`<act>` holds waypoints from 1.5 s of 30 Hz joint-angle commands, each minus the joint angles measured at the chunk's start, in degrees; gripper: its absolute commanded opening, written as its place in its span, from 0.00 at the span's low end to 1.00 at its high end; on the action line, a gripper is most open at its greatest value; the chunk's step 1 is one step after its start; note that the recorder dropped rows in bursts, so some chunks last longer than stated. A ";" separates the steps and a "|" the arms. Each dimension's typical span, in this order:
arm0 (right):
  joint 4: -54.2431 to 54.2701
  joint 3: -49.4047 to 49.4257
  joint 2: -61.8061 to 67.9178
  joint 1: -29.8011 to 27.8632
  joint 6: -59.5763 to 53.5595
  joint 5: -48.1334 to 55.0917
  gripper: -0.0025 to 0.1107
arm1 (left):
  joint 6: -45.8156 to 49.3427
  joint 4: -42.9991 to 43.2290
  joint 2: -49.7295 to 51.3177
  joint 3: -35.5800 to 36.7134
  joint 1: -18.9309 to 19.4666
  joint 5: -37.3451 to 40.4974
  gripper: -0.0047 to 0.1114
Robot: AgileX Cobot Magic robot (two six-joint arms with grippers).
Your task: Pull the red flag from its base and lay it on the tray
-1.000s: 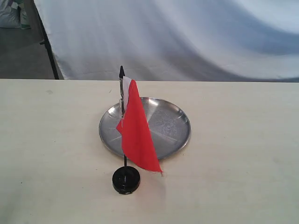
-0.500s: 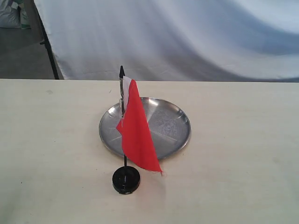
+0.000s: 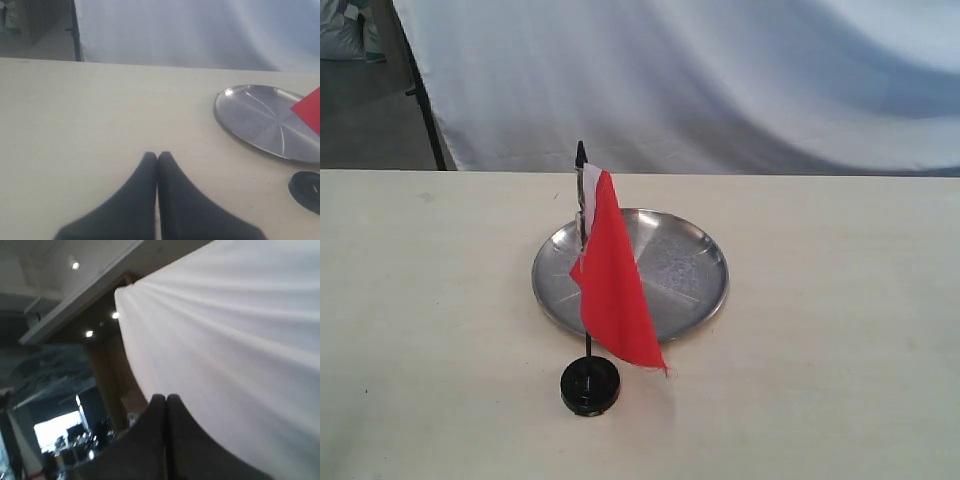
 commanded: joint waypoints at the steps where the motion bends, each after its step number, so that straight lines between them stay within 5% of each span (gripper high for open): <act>1: -23.99 -4.97 17.44 5.93 20.05 -1.99 0.02 | -0.09 -0.55 -0.16 0.16 0.15 -0.06 0.04; 6: -24.73 -4.97 41.50 13.45 15.77 -4.30 0.02 | -0.09 -0.55 -0.16 0.16 0.15 -0.06 0.04; 12: -20.96 -5.29 64.89 15.61 3.38 -14.84 0.02 | -0.09 -0.55 -0.16 0.16 0.15 -0.06 0.04; 18: -19.93 -9.88 79.90 16.41 -9.65 -30.43 0.02 | -0.09 -0.55 -0.16 0.16 0.15 -0.06 0.04; 28: -22.25 -18.25 94.15 20.14 -10.58 -31.51 0.02 | -0.09 -0.55 -0.16 0.16 0.15 -0.06 0.04; 36: -20.69 -18.93 95.50 20.14 -10.58 -30.43 0.50 | -0.09 -0.55 -0.16 0.16 0.15 -0.06 0.04; 45: -11.75 -19.92 95.50 20.14 -19.09 -26.44 0.52 | -0.09 -0.55 -0.16 0.16 0.15 -0.06 0.04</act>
